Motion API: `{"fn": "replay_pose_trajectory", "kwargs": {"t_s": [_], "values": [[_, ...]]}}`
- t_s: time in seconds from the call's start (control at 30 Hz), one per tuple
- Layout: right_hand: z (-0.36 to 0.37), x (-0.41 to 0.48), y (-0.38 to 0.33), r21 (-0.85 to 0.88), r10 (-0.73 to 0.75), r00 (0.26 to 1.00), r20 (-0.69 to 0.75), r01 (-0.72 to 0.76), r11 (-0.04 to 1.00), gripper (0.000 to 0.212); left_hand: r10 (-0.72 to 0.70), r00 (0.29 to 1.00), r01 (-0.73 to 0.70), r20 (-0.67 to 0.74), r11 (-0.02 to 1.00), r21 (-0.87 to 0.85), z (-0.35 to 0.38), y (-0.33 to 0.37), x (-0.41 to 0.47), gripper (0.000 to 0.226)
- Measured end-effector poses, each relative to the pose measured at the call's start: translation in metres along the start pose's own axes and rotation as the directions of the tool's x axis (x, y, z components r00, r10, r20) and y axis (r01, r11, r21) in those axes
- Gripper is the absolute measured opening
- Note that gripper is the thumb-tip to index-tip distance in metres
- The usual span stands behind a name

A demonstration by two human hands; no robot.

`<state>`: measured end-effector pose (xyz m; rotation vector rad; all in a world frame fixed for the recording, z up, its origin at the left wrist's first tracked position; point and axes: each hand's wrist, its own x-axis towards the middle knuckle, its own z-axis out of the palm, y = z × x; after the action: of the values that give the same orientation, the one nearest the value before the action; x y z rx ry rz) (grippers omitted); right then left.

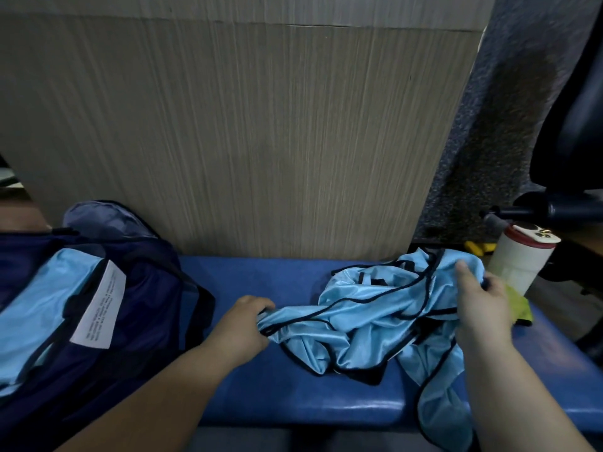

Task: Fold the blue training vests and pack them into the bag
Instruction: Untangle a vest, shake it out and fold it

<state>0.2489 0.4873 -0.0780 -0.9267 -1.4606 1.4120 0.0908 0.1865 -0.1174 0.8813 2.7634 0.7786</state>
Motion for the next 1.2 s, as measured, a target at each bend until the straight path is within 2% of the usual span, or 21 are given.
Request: {"fn": "replay_pose_trajectory", "kwargs": {"t_s": [0.1, 0.23, 0.3, 0.43, 0.5, 0.67, 0.8, 0.87, 0.97, 1.1, 1.2], "values": [[0.009, -0.009, -0.002, -0.117, 0.007, 0.987, 0.163, 0.012, 0.993, 0.047, -0.014, 1.0, 0.012, -0.021, 0.994, -0.109, -0.003, 0.005, 0.001, 0.044], [0.019, -0.021, -0.004, -0.277, -0.046, 0.97, 0.239, 0.113, 0.954, 0.024, 0.032, 0.999, -0.028, 0.024, 0.987, -0.156, -0.008, 0.017, -0.001, 0.051], [0.02, -0.025, -0.005, -0.297, -0.072, 0.965, 0.251, 0.148, 0.943, 0.019, 0.045, 0.999, -0.046, -0.011, 0.986, -0.157, -0.008, 0.019, -0.002, 0.051], [0.016, -0.028, -0.009, -0.253, -0.138, 0.943, 0.302, 0.218, 0.943, 0.015, 0.034, 0.977, -0.067, -0.209, 0.986, -0.151, -0.014, 0.021, -0.005, 0.029], [0.016, -0.03, -0.011, -0.223, -0.168, 0.935, 0.313, 0.244, 0.944, 0.016, 0.051, 0.96, -0.098, -0.274, 0.982, -0.16, -0.018, 0.022, -0.006, 0.027], [0.012, -0.03, -0.016, -0.089, -0.156, 0.929, 0.336, 0.196, 0.977, 0.034, 0.044, 0.915, -0.142, -0.402, 0.966, -0.217, -0.032, 0.025, -0.006, 0.006], [0.004, -0.025, -0.023, -0.001, -0.211, 0.952, 0.222, 0.217, 0.976, 0.03, -0.045, 0.873, -0.119, -0.485, 0.946, -0.302, -0.051, 0.025, -0.008, 0.028], [0.0, -0.029, -0.027, 0.006, -0.208, 0.961, 0.184, 0.21, 0.978, 0.032, -0.132, 0.864, -0.065, -0.487, 0.928, -0.368, -0.062, 0.026, -0.009, 0.037], [-0.007, -0.039, -0.029, -0.012, -0.211, 0.95, 0.23, 0.22, 0.976, 0.04, -0.19, 0.868, -0.019, -0.458, 0.91, -0.414, -0.072, 0.024, -0.011, 0.039], [-0.01, -0.058, -0.033, -0.003, -0.189, 0.924, 0.331, 0.201, 0.979, 0.017, -0.18, 0.908, -0.04, -0.379, 0.862, -0.505, -0.079, 0.026, -0.022, 0.015], [-0.012, -0.071, -0.042, -0.015, -0.202, 0.914, 0.353, 0.221, 0.975, 0.014, -0.156, 0.939, -0.039, -0.308, 0.839, -0.543, -0.085, 0.027, -0.031, 0.018]]}}
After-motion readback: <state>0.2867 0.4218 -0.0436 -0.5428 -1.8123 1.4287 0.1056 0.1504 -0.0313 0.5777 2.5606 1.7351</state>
